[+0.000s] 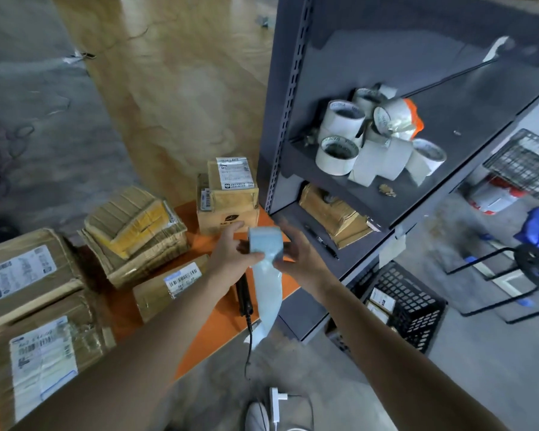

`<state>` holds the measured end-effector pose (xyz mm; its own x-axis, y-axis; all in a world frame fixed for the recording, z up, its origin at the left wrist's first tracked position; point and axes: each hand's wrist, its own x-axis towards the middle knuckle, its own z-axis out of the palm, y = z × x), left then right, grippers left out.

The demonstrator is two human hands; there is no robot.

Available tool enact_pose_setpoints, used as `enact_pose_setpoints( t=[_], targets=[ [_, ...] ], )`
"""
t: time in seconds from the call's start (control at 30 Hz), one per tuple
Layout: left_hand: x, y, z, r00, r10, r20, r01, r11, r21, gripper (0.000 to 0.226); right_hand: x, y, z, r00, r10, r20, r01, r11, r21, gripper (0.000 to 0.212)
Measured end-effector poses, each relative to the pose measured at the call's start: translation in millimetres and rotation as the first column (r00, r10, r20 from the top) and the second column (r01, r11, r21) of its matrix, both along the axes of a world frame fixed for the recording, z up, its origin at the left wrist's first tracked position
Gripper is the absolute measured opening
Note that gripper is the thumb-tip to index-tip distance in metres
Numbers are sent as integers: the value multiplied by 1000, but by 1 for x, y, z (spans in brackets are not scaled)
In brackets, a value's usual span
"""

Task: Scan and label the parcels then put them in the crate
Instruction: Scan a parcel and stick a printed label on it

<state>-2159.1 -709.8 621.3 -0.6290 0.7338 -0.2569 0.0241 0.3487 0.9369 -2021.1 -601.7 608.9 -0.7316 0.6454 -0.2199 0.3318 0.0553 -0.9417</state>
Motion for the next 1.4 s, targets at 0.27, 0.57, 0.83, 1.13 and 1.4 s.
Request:
enact_pose_setpoints(
  t=[0.27,0.57,0.83,1.13,1.4],
  targets=[
    [-6,-8,-3,986,-6,169,-7,997,80,68,-10,-3,5,996,-88,-1,88,996,5,59],
    [-14,-8,-7,980,-28,196,12,997,81,81,-6,-6,17,996,-36,82,30,997,65,44],
    [-9,-10,-7,991,-55,119,42,994,105,75,-14,-11,23,975,-118,190,61,957,285,24],
    [-9,-12,-10,993,-114,-29,115,992,52,79,-15,-6,22,975,-145,169,84,942,324,22],
    [-4,-13,-11,987,-122,-108,130,989,70,75,-9,-7,25,977,-154,150,95,935,342,21]
  ],
)
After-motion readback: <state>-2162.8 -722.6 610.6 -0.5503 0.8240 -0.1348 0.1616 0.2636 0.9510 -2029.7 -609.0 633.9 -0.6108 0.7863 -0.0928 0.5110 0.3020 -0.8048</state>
